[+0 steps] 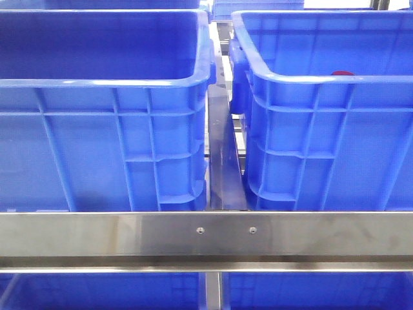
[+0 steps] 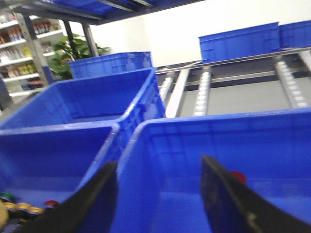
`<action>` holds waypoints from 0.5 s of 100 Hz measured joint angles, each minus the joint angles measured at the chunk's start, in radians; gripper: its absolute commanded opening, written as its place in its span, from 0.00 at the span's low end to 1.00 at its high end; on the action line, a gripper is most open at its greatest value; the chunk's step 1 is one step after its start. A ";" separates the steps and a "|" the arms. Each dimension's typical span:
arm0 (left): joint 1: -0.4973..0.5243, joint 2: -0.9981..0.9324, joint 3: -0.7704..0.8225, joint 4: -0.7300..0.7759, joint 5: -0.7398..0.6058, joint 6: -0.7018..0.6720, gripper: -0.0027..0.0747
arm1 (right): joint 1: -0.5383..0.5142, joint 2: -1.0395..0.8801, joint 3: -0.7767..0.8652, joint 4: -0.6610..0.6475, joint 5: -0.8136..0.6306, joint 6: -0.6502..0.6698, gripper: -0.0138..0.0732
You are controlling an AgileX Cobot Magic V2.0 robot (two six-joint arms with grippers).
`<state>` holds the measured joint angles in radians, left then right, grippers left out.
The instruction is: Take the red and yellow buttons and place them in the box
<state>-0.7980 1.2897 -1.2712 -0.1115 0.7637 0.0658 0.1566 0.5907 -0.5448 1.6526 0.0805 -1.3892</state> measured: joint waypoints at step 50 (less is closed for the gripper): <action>0.000 0.000 0.000 0.000 0.000 0.000 0.01 | 0.000 0.306 -0.002 0.144 0.505 0.244 0.74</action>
<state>-0.7980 1.2897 -1.2712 -0.1115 0.7637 0.0658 0.1566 0.8963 -0.5470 1.7967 0.5853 -1.1448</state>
